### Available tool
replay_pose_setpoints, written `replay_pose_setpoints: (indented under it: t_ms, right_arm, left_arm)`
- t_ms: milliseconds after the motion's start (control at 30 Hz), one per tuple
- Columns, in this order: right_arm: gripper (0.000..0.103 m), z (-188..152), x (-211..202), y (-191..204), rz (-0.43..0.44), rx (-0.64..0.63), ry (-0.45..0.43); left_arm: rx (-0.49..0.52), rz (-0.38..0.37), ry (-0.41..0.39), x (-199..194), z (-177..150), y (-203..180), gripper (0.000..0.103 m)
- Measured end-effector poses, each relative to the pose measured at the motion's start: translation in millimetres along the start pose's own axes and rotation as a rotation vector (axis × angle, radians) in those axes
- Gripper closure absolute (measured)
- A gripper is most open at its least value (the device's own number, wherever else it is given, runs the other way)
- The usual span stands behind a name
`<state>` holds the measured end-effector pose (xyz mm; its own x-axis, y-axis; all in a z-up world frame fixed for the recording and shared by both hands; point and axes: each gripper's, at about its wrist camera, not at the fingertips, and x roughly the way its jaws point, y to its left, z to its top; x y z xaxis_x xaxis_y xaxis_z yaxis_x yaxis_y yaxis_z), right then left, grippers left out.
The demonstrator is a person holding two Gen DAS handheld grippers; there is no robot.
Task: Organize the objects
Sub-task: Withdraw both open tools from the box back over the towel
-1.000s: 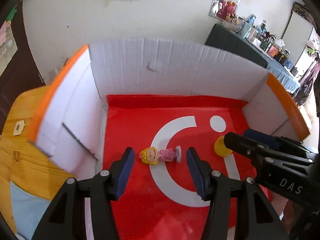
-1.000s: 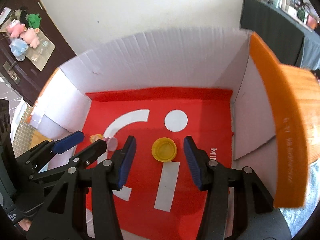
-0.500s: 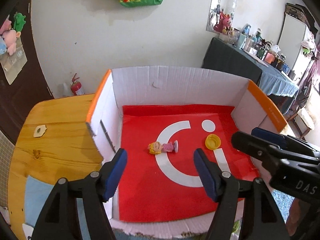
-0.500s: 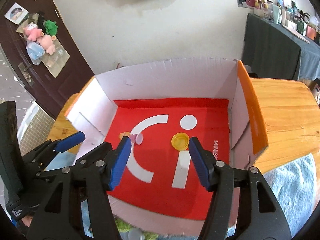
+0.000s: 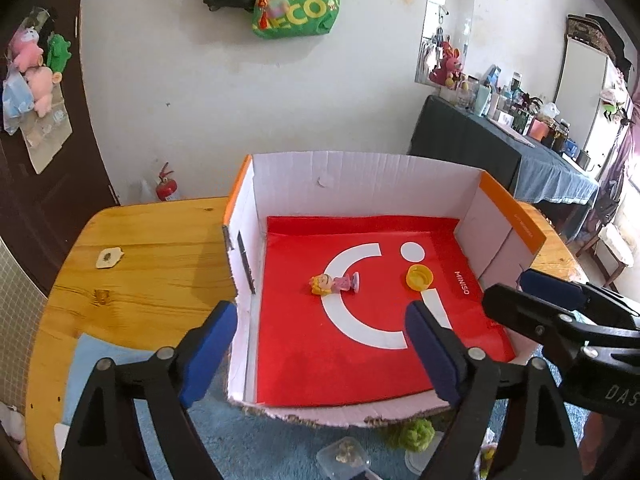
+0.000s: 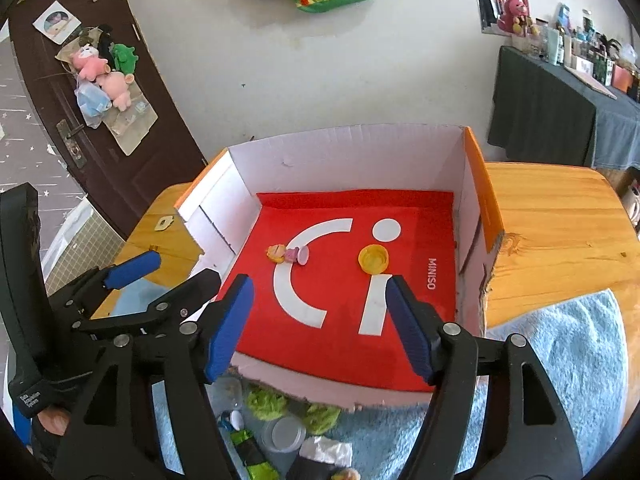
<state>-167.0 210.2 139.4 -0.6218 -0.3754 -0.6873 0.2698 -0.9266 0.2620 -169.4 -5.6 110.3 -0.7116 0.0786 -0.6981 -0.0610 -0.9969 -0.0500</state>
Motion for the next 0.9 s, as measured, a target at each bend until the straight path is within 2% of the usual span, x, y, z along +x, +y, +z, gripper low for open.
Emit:
replay_pose_setpoints:
  t_ms: [100,267,333,700,900]
  right_arm:
    - [0.021,-4,-8,0,0.003,0.001,-0.022]
    - [0.017,-9,-23,-4,0.011,0.015,-0.054]
    - [0.011,-11,-27,-4,0.011,0.013,-0.06]
    - [0.004,-33,-38,6,-0.021,-0.035,-0.079]
    - [0.002,-48,-47,10,-0.039,-0.054,-0.114]
  left_arm:
    - [0.016,0.018,-0.009,-6,-6,-3,0.014]
    - [0.021,0.03,-0.011,-13,-14,-4,0.012]
    - [0.014,0.027,-0.012,-16,-17,-4,0.012]
    - [-0.006,0.017,-0.056,-38,-33,-3,0.0]
    - [-0.016,0.015,-0.046,-42,-47,-2,0.0]
